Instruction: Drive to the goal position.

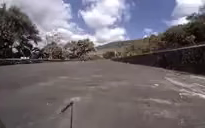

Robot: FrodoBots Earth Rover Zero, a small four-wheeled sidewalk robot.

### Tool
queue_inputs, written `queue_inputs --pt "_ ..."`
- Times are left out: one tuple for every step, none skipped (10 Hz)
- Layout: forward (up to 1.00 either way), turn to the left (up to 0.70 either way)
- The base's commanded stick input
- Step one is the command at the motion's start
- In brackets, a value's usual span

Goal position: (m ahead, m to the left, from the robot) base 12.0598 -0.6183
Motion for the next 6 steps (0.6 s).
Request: queue_inputs --pt "0.7 0.0" --pt "0.7 0.0" --pt "0.7 0.0" --pt "0.7 0.0" --pt "0.7 0.0" --pt "0.7 0.01"
